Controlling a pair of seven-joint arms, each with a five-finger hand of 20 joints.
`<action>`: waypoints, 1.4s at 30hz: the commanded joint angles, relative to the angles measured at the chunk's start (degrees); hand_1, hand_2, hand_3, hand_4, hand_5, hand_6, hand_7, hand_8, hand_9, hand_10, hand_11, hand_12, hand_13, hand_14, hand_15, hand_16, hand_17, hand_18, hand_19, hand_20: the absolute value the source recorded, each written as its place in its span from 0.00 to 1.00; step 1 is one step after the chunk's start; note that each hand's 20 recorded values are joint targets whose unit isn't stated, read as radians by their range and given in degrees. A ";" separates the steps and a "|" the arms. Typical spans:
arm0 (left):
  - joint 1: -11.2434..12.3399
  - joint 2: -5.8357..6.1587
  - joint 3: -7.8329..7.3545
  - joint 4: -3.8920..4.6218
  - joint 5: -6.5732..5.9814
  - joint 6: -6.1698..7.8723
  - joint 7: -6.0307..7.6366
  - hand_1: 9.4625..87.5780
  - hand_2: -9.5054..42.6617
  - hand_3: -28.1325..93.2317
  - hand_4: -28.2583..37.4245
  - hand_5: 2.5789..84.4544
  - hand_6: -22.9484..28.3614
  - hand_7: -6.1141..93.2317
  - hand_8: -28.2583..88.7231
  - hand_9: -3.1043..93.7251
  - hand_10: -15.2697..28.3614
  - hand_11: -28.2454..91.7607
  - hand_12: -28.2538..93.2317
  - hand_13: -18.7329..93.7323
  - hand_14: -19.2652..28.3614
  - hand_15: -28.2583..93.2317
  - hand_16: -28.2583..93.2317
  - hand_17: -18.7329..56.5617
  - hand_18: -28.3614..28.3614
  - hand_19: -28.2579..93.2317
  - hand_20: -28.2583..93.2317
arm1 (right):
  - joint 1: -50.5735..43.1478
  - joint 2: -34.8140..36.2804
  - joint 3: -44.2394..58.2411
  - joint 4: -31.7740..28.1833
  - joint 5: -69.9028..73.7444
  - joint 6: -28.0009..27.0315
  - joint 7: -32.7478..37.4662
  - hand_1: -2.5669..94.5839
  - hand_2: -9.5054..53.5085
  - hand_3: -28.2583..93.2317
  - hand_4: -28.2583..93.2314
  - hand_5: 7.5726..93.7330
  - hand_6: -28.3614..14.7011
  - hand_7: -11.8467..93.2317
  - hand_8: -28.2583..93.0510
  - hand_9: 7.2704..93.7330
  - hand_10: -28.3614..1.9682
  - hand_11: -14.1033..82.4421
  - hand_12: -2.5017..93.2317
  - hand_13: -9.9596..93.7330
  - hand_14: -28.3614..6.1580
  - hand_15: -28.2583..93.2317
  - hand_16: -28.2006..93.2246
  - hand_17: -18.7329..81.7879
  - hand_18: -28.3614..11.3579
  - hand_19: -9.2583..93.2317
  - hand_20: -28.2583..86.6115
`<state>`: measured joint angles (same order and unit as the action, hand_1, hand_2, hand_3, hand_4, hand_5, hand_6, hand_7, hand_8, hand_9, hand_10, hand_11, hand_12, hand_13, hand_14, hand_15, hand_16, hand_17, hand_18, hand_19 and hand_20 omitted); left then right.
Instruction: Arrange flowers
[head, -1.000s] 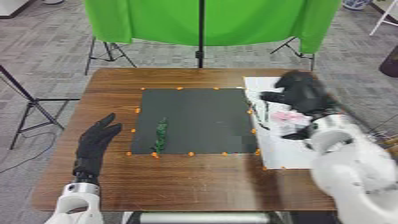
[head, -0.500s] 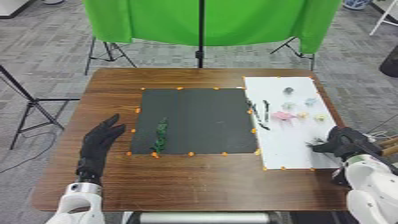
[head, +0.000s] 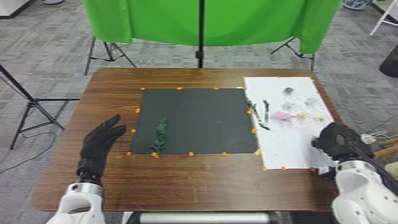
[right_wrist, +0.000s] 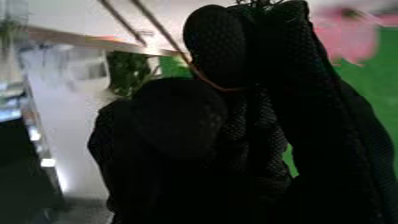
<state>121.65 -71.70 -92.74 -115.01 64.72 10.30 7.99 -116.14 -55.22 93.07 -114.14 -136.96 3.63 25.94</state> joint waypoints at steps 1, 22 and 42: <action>0.68 -0.23 0.26 -0.04 0.04 -0.79 -0.44 0.11 0.21 0.78 0.00 0.49 0.50 0.15 0.19 0.52 0.65 0.37 0.33 0.49 0.71 0.32 0.25 0.36 0.71 0.28 0.41 | 14.05 -1.77 -11.77 -6.42 5.03 0.73 -2.06 0.66 0.00 0.65 0.07 0.87 0.68 0.35 0.41 0.96 0.63 0.42 0.42 0.99 0.78 0.70 0.49 0.85 0.47 1.00 0.70; -0.90 0.05 1.14 0.95 0.20 -2.57 -0.89 0.10 0.22 0.78 0.00 0.49 0.49 0.16 0.18 0.53 0.66 0.36 0.34 0.49 0.72 0.32 0.26 0.35 0.72 0.28 0.42 | 36.30 -22.74 -40.68 15.80 6.88 -4.05 -4.06 0.63 0.00 0.67 0.07 0.88 0.70 0.34 0.42 0.96 0.62 0.43 0.40 1.00 0.79 0.69 0.50 0.86 0.49 1.00 0.70; -1.94 -0.01 0.97 1.36 0.91 -4.70 -2.27 0.10 0.19 0.80 0.00 0.48 0.47 0.16 0.17 0.55 0.65 0.35 0.34 0.49 0.74 0.32 0.27 0.34 0.72 0.28 0.42 | 36.53 -23.40 -41.81 18.99 1.21 -2.20 -8.61 0.36 0.00 0.81 0.02 0.82 0.66 0.34 0.18 0.91 0.54 0.50 0.31 0.99 0.76 0.66 0.51 0.85 0.47 1.00 0.67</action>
<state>119.38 -71.56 -91.75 -114.10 65.22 6.34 6.41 -79.62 -79.23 50.99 -95.46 -132.07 1.23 19.61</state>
